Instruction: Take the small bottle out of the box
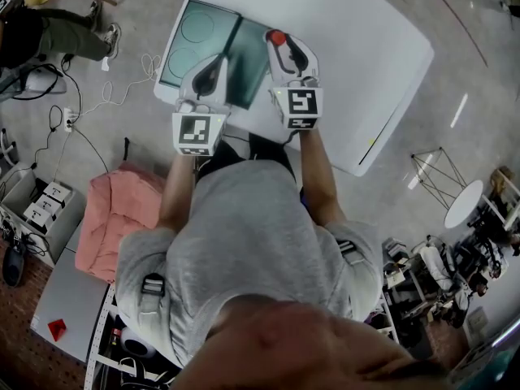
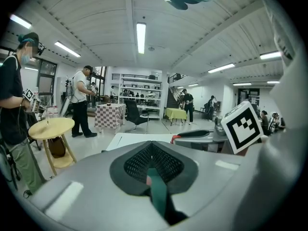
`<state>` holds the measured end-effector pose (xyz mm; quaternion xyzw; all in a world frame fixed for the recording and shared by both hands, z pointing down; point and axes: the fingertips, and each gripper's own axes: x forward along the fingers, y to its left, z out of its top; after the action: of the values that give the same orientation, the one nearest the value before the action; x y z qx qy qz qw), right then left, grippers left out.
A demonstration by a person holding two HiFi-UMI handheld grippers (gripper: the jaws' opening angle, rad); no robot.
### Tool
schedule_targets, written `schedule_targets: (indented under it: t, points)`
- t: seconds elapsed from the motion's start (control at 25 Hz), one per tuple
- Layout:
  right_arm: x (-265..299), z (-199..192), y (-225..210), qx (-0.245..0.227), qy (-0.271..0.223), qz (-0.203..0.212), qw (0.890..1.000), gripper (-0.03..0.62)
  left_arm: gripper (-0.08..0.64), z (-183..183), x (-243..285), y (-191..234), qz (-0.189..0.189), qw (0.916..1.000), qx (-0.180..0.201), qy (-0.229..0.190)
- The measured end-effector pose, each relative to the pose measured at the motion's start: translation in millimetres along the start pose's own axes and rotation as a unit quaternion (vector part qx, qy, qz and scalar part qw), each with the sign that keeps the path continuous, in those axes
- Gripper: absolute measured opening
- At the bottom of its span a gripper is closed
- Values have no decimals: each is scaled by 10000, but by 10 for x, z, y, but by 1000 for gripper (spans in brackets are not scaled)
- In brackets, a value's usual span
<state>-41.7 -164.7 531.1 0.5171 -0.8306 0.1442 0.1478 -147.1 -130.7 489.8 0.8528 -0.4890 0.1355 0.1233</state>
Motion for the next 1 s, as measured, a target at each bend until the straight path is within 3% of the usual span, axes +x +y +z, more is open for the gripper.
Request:
schedule_targets:
  t: [0.44,1.0]
  points:
    - [-382,366,-55,-121,-380,-205,9990,129,12,318,-120,-234,-218,9991,213,-304]
    - [-1016,453,-479,-29,-625,-948,9935,129,12,606,-69,-821,-874,9930,503,-623]
